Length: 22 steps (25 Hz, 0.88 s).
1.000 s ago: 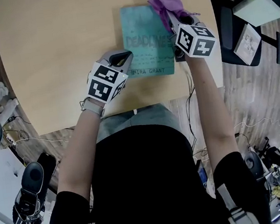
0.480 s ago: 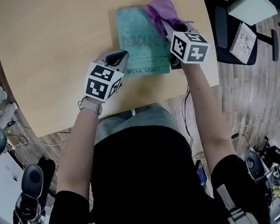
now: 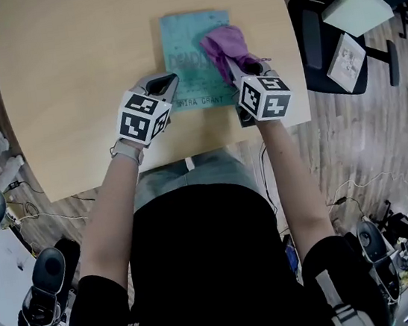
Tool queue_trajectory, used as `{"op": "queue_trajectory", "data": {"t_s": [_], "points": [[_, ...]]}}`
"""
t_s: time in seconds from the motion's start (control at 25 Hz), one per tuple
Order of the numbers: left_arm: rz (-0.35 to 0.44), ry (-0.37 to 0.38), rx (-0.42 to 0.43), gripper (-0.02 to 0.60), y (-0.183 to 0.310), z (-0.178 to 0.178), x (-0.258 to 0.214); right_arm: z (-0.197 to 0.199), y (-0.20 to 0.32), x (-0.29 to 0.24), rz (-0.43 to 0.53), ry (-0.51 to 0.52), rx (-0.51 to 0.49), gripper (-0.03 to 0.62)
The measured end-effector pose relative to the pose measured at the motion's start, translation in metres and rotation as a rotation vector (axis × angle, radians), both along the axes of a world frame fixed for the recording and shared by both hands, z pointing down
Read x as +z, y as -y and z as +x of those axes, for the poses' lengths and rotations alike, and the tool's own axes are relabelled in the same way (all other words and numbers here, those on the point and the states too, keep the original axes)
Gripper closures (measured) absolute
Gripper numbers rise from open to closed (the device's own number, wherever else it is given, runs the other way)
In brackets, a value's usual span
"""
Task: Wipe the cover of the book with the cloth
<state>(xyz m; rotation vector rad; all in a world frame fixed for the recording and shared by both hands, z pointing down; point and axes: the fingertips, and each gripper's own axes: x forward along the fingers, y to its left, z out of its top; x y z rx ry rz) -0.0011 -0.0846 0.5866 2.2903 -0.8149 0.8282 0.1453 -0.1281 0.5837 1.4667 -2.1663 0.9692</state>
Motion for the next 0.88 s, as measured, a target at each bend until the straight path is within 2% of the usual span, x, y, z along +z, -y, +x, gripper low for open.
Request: {"op": "queue_trajectory", "data": {"t_s": [0.48, 0.88], "points": [[0.032, 0.013, -0.03, 0.561, 0.0, 0.0, 0.004, -0.001, -0.077, 0.006, -0.029, -0.01, -0.06, 0.467], [0.036, 0.027, -0.035, 0.561, 0.001, 0.001, 0.005, -0.001, -0.113, 0.008, -0.047, -0.061, -0.119, 0.467]]}}
